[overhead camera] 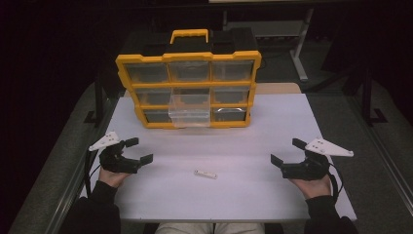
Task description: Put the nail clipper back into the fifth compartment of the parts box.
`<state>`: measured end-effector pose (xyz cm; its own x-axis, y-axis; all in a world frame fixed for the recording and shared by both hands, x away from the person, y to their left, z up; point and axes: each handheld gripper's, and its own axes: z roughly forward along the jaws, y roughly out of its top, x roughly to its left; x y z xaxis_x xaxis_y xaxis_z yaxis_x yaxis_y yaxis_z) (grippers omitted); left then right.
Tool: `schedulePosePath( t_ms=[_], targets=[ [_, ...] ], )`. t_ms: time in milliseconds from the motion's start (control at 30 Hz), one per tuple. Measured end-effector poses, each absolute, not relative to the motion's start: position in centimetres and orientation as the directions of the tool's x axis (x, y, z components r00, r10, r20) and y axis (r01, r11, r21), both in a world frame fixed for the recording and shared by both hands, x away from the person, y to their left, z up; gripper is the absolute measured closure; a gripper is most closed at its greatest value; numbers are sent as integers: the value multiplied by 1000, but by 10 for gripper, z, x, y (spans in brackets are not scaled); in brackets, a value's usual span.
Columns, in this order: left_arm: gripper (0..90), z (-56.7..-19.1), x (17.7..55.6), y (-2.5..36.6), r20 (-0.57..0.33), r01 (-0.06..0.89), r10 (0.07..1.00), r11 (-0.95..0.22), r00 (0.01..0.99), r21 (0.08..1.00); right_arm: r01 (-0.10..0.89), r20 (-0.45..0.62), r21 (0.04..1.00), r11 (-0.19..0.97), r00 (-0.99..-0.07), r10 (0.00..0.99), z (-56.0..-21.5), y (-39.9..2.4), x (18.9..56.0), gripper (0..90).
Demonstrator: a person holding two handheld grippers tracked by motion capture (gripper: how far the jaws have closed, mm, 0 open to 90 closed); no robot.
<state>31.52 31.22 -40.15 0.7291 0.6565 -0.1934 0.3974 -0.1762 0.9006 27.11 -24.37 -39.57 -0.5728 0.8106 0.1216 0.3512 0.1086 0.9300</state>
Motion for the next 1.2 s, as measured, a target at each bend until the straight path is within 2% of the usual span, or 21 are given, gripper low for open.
schedulePosePath(
  t_ms=[467, 1200],
  targets=[
    [0, -404, 316, 310, -195, 402, 651, -185, 734, 897, 390, 129, 908, 150, -604, 787, -397, -237, 275, 0],
    [0, -405, 318, 310, -207, 410, 643, -183, 737, 894, 392, 92, 887, 242, -666, 741, -389, -208, 274, 0]
  ],
)
